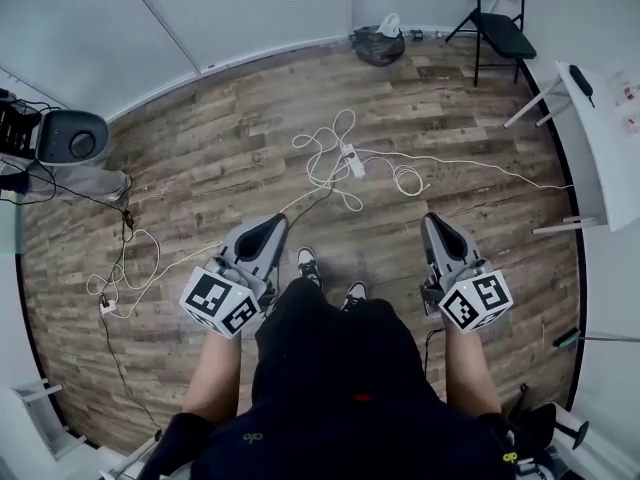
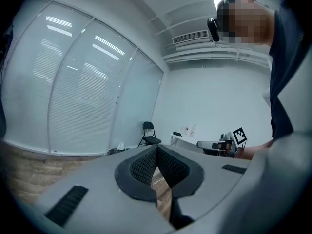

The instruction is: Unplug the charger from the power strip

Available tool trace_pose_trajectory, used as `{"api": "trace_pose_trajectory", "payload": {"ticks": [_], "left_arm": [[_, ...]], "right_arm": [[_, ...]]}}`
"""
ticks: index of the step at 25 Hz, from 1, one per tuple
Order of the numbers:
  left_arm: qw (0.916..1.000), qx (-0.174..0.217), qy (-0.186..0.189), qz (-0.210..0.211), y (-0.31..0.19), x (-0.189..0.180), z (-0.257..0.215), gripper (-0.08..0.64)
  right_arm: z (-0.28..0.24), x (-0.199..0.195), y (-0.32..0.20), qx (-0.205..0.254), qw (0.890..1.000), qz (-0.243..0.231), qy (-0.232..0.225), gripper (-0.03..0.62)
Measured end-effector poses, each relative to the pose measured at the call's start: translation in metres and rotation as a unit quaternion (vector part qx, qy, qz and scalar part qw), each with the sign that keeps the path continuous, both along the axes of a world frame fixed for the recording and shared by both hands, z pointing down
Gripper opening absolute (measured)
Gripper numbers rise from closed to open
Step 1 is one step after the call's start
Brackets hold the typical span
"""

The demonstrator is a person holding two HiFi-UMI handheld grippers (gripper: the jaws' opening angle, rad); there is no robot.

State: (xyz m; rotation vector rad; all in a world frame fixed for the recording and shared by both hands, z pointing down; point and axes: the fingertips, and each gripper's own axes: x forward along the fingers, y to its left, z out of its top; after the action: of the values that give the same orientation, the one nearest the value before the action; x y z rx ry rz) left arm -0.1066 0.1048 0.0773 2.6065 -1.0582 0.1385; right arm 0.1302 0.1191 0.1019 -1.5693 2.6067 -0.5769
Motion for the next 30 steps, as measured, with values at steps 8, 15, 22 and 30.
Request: {"api": "trace_pose_trajectory", "payload": {"ticks": [8, 15, 22, 30], "left_arm": [[0.9991, -0.006, -0.003, 0.041, -0.113, -0.001, 0.027, 0.02], [0.9968, -0.016, -0.021, 0.075, -0.223, -0.034, 0.056, 0.02], [0.9942, -0.052, -0.007, 0.094, -0.291, -0.024, 0.126, 0.02], [0.9936, -0.081, -0.038, 0.07, -0.347, 0.018, 0.255, 0.02]], "right_arm": [[0.023, -0.009, -0.087, -0.025, 0.999, 0.031, 0.022, 0.026], [0.046, -0.046, -0.181, -0.036, 0.998, 0.038, 0.034, 0.026], [0.108, -0.04, -0.255, -0.056, 0.995, 0.043, 0.066, 0.026], [0.241, -0.011, -0.323, -0.091, 0.992, 0.038, 0.085, 0.028]]}}
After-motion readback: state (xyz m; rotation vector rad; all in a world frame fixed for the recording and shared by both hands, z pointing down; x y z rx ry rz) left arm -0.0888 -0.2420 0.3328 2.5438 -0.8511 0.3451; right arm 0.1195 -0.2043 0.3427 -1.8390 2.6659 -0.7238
